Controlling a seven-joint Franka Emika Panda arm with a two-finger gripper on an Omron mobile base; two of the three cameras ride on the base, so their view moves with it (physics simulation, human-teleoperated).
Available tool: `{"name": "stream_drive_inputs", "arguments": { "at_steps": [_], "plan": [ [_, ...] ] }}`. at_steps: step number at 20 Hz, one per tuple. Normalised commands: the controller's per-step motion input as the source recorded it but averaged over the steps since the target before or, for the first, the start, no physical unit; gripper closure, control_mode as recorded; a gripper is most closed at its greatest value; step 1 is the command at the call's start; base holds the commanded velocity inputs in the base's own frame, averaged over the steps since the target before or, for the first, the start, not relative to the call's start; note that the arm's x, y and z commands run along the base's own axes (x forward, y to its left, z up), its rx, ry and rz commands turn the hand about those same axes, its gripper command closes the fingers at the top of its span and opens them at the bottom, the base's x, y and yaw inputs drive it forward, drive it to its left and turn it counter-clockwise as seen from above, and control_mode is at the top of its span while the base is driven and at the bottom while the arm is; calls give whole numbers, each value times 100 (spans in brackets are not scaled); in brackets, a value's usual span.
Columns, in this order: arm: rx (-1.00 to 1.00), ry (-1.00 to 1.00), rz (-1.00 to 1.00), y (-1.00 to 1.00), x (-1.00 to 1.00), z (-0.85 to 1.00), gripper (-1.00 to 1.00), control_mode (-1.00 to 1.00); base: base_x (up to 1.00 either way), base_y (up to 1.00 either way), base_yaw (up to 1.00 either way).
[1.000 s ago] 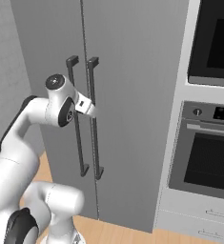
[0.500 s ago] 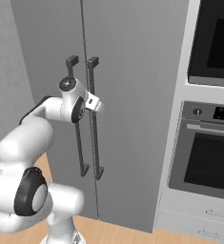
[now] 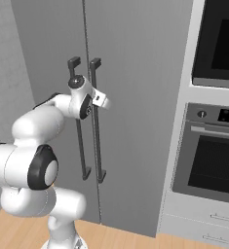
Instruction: Take the strawberry from the fridge and place it on top of the pancake, located on the dining counter.
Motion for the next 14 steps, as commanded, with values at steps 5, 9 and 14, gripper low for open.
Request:
{"name": "stream_drive_inputs", "arguments": {
  "at_steps": [5,9,14],
  "plan": [
    [0,-9,0,0,71,-38,-100,-100,0,0,0],
    [0,-6,0,0,74,-38,100,-100,0,0,0],
    [0,0,0,0,58,-21,100,-100,0,0,0]
  ]
}}
